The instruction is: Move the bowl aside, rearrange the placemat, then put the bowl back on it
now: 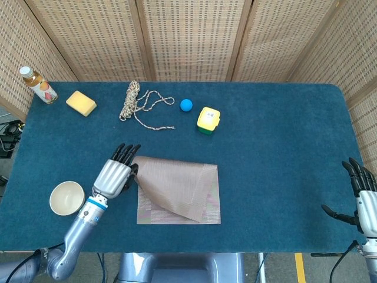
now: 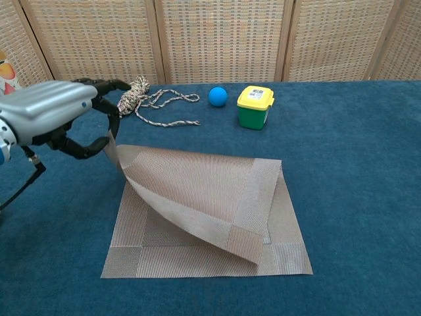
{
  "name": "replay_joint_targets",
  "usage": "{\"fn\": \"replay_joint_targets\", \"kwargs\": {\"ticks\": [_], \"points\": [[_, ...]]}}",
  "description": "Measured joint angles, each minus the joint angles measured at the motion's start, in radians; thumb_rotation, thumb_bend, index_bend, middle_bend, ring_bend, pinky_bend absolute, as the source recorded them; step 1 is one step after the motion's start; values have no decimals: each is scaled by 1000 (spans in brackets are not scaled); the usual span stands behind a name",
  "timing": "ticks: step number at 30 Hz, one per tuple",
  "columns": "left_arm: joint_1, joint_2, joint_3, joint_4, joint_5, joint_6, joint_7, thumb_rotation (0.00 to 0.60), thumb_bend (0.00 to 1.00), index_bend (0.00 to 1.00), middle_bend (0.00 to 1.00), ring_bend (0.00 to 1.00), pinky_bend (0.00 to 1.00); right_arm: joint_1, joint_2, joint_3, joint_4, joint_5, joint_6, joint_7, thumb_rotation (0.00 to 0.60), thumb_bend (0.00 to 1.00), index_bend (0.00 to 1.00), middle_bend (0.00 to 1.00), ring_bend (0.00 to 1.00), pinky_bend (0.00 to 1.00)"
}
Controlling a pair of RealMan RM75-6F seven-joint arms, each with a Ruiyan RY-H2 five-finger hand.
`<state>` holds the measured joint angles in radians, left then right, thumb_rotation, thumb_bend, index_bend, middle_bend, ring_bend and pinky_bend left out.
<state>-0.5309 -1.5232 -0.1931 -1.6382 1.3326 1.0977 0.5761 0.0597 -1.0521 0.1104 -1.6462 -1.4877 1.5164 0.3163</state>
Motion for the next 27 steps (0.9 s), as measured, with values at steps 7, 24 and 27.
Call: {"fn": "replay_joint_targets", "kwargs": {"ticks": [7, 24, 27], "points": [[-86, 29, -95, 30, -112, -53, 36, 600, 530, 625, 0, 0, 0, 7, -9, 1, 3, 11, -16, -24, 600, 132, 0, 0, 0, 0], [-350, -76, -242, 418, -462, -177, 118, 600, 503, 504, 0, 0, 0, 29, -38, 18, 28, 72, -65, -85, 600, 132, 0, 0, 0, 0], [-389, -118, -238, 502, -519, -190, 149, 600, 355, 276, 0, 0, 0, 32, -42, 20, 32, 81, -72, -92, 600, 131, 0, 0, 0, 0]]}}
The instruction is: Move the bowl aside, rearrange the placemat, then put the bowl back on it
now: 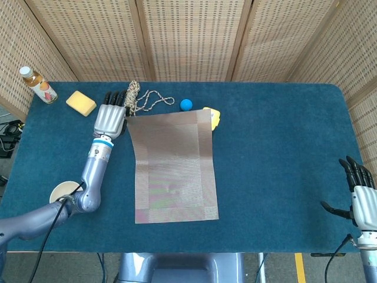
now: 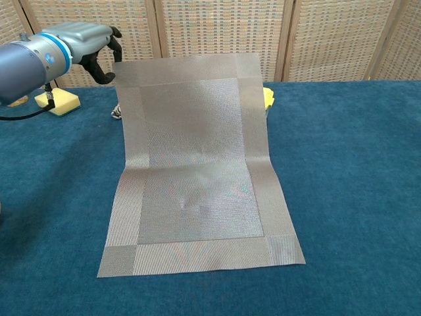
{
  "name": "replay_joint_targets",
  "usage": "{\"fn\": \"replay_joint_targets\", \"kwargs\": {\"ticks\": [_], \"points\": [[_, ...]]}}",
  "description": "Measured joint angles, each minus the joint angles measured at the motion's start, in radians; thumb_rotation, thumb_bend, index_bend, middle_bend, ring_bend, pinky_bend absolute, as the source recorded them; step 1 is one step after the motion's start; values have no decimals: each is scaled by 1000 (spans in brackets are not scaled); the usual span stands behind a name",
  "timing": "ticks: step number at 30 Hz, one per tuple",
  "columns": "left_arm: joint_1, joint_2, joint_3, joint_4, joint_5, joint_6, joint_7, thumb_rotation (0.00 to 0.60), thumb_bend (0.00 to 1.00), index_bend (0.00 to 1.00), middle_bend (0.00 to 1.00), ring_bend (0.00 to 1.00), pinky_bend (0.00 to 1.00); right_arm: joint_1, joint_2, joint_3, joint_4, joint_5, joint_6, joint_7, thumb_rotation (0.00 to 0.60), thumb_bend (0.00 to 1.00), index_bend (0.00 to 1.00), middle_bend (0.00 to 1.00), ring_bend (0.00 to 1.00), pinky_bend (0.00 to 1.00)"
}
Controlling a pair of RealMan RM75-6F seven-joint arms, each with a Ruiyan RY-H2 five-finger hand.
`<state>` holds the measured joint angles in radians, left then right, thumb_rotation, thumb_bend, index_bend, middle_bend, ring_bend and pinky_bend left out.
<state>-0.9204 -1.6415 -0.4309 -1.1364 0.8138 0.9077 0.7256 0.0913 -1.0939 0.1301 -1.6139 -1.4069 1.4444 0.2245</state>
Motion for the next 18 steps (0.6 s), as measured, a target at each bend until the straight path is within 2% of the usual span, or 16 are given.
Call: {"fn": "replay_joint_targets", "kwargs": {"ticks": [2, 4, 10, 18], "points": [[-22, -27, 10, 43, -31, -4, 18, 600, 228, 106, 0, 0, 0, 1, -2, 1, 3, 5, -4, -2, 600, 132, 0, 0, 0, 0], [-28, -36, 24, 58, -33, -1, 18, 600, 183, 40, 0, 0, 0, 3, -4, 2, 7, 9, -9, -3, 600, 132, 0, 0, 0, 0], [7, -12, 61, 26, 37, 34, -73, 600, 176, 23, 0, 0, 0, 8, -8, 1, 11, 8, -19, -4, 600, 132, 0, 0, 0, 0], [107, 72, 121, -132, 139, 136, -170, 600, 176, 25, 0, 0, 0, 8, -11, -6, 4, -11, -13, -14, 600, 132, 0, 0, 0, 0]]}}
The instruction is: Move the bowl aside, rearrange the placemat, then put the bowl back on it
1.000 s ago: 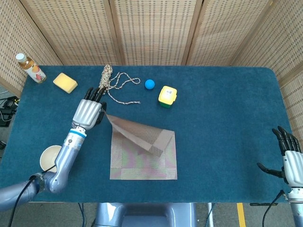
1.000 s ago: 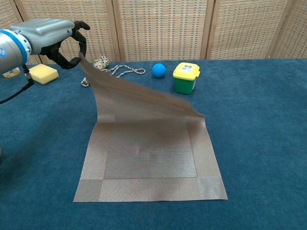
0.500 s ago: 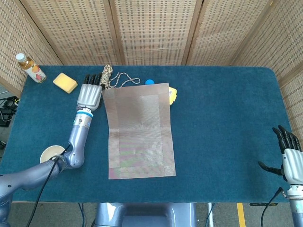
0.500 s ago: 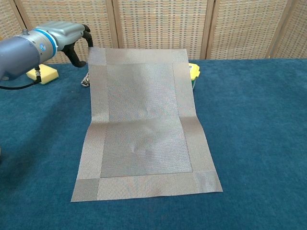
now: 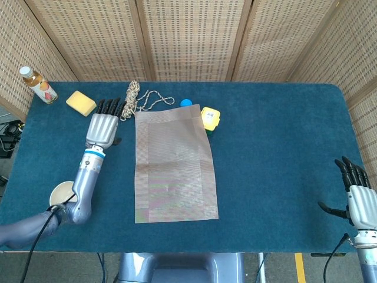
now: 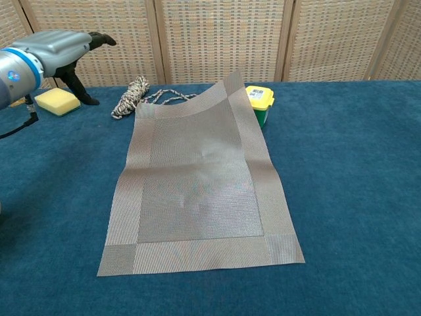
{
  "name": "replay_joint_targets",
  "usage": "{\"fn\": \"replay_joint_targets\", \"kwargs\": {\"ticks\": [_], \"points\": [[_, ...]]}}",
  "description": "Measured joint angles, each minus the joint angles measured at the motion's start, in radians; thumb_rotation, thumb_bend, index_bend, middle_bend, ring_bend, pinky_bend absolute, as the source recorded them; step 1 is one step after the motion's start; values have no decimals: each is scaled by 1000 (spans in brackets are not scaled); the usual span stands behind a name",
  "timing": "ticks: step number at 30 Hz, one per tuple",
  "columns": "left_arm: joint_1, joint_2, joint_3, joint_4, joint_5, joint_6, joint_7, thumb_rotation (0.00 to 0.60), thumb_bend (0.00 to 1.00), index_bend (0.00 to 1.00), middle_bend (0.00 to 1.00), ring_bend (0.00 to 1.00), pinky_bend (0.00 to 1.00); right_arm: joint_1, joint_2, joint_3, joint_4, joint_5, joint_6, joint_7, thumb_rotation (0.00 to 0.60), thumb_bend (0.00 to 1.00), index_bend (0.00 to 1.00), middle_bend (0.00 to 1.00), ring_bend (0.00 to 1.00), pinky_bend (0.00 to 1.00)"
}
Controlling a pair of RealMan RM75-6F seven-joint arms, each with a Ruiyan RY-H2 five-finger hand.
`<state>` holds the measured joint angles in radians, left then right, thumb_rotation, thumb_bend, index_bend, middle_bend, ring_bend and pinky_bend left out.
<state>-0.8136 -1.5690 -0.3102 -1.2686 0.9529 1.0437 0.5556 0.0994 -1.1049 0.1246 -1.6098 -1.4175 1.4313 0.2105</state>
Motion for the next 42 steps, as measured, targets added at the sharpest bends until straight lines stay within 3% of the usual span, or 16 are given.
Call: {"fn": "replay_joint_targets", "kwargs": {"ticks": [11, 22, 29, 35, 42], "points": [[281, 220, 176, -379, 180, 295, -75, 600, 177, 18, 0, 0, 0, 2, -16, -25, -8, -60, 15, -17, 600, 80, 0, 0, 0, 0], [523, 293, 346, -449, 398, 553, -165, 600, 176, 0, 0, 0, 0, 11, -45, -39, 5, -114, 31, -25, 600, 26, 0, 0, 0, 0], [575, 334, 364, -463, 473, 591, -232, 600, 177, 0, 0, 0, 0, 39, -71, -62, -16, -218, 34, -15, 600, 0, 0, 0, 0, 0], [587, 351, 355, -467, 478, 570, -263, 600, 177, 0, 0, 0, 0, 94, -110, -73, -79, -282, -12, -106, 600, 0, 0, 0, 0, 0], [609, 385, 330, -479, 490, 572, -331, 600, 177, 0, 0, 0, 0, 196, -260, -64, -123, -277, -152, -132, 600, 0, 0, 0, 0, 0]]}}
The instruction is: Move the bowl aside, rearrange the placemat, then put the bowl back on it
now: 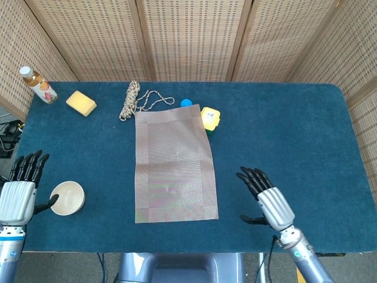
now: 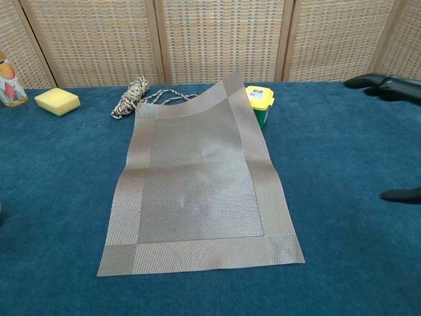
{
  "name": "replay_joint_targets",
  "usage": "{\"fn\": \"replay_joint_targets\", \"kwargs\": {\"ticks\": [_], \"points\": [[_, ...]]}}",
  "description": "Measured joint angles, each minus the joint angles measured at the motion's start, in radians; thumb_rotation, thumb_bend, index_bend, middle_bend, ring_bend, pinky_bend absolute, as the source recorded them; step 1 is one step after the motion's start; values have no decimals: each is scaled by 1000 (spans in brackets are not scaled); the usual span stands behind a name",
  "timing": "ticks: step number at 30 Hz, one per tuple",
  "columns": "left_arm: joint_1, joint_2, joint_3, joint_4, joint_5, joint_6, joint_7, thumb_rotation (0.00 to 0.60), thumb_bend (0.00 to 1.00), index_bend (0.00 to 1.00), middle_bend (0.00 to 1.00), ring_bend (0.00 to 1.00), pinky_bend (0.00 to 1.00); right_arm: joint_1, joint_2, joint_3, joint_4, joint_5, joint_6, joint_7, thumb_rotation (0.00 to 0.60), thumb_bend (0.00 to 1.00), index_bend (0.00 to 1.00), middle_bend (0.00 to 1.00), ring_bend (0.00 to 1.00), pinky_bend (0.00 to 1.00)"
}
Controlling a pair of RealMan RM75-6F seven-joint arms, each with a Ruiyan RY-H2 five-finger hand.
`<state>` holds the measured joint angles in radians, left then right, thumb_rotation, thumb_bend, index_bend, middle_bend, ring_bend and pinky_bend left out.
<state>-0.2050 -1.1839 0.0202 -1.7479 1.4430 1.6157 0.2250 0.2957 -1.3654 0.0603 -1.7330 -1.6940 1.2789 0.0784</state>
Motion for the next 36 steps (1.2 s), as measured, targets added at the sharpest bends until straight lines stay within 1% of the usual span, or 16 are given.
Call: {"fn": "replay_joint_targets", "kwargs": {"ticks": [3, 7, 11, 16, 25, 30, 36], "points": [[9, 16, -11, -5, 3, 0, -26, 600, 177, 0, 0, 0, 0, 29, -62, 2, 8, 26, -43, -35, 600, 0, 0, 0, 0, 0], [20, 35, -22, -13, 14, 6, -58, 600, 177, 0, 0, 0, 0, 47, -114, 1, 37, 56, -68, -68, 600, 0, 0, 0, 0, 0], [31, 60, -21, -21, 45, 4, -78, 600, 177, 0, 0, 0, 0, 57, -157, -7, 73, 76, -87, -85, 600, 3, 0, 0, 0, 0], [37, 89, -12, -35, 66, -17, -80, 600, 176, 0, 0, 0, 0, 69, -204, -22, 116, 109, -125, -109, 600, 47, 0, 0, 0, 0], [39, 117, -4, -57, 68, -75, -62, 600, 177, 0, 0, 0, 0, 98, -284, -28, 183, 169, -189, -132, 600, 47, 0, 0, 0, 0], [39, 118, -10, -63, 64, -94, -53, 600, 176, 0, 0, 0, 0, 111, -337, -20, 241, 211, -214, -153, 600, 48, 0, 0, 0, 0], [43, 117, -19, -63, 62, -103, -53, 600, 177, 0, 0, 0, 0, 122, -381, -6, 307, 243, -219, -182, 600, 55, 0, 0, 0, 0]]}}
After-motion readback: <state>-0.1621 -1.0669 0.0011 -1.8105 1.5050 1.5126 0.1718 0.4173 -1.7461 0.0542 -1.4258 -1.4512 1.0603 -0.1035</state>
